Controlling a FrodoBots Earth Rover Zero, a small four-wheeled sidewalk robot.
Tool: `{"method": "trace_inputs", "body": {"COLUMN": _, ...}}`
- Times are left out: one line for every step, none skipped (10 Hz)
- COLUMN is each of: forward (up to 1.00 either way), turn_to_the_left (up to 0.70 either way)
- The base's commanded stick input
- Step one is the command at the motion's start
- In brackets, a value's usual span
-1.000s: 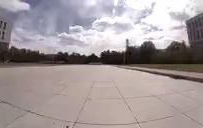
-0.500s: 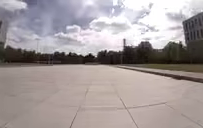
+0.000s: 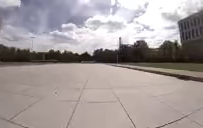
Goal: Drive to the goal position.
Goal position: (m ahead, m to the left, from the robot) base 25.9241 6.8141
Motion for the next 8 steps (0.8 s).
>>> {"method": "trace_inputs", "body": {"forward": 1.0, "turn_to_the_left": 0.0}}
{"method": "trace_inputs", "body": {"forward": 1.0, "turn_to_the_left": 0.0}}
{"method": "trace_inputs", "body": {"forward": 1.0, "turn_to_the_left": 0.0}}
{"method": "trace_inputs", "body": {"forward": 1.0, "turn_to_the_left": 0.0}}
{"method": "trace_inputs", "body": {"forward": 1.0, "turn_to_the_left": 0.0}}
{"method": "trace_inputs", "body": {"forward": 1.0, "turn_to_the_left": 0.0}}
{"method": "trace_inputs", "body": {"forward": 1.0, "turn_to_the_left": 0.0}}
{"method": "trace_inputs", "body": {"forward": 1.0, "turn_to_the_left": 0.0}}
